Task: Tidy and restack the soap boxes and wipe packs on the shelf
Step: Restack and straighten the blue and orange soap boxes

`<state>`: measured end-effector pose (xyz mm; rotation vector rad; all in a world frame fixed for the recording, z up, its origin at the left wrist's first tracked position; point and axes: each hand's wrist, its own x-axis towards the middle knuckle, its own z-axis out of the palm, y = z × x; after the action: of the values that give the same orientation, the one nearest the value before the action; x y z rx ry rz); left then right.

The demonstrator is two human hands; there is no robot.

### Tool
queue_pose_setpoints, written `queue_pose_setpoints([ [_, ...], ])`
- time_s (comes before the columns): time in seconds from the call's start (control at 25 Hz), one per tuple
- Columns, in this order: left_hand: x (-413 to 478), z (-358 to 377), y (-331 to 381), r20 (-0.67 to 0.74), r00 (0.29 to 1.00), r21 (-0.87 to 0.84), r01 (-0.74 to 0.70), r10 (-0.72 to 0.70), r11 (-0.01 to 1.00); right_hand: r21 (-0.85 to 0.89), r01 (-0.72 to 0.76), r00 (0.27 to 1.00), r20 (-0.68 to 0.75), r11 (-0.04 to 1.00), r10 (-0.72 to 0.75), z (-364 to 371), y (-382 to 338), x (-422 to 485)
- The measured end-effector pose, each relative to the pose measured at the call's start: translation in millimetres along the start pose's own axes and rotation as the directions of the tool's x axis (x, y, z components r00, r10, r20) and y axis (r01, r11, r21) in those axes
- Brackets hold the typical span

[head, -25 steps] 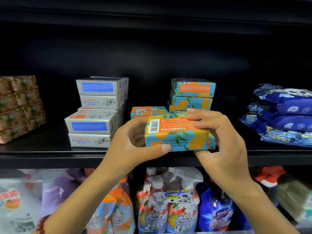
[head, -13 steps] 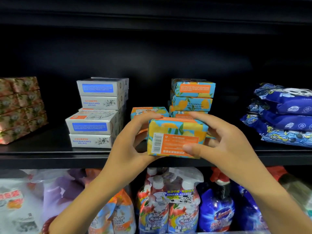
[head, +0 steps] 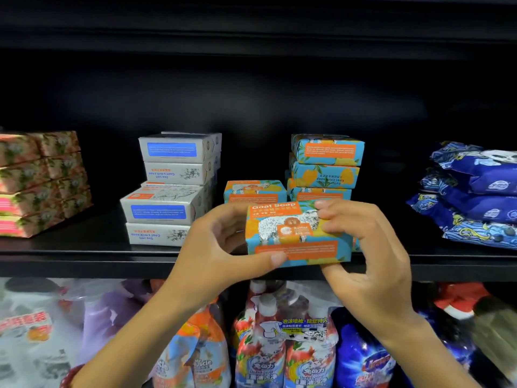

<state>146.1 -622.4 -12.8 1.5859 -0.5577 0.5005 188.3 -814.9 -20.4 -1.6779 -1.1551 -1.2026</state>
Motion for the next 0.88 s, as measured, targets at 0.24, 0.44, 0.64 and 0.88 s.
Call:
queue_pose_setpoints([
  [0.24,19,-15,10,-0.212,0.973,0.106,-0.073,0.094,0.992,-0.064,-0.113,0.994,-0.015,0.992,0.112,0,3,-11],
  [0.44,53,-21,13,-0.312,0.944,0.204,-0.042,0.105,0.978,-0.179,-0.19,0.951,0.211,0.965,0.227,10,8,-32],
  [0.64,68,-14,-7,-0.355,0.929,0.34,0.019,0.109,0.94,-0.292,-0.133,0.933,0.286,0.947,0.219,19,11,-46],
  [0.88,59,-5,-30,-0.428,0.898,0.449,0.114,0.101,0.886,-0.286,-0.124,0.943,0.265,0.95,0.202,21,13,-48],
])
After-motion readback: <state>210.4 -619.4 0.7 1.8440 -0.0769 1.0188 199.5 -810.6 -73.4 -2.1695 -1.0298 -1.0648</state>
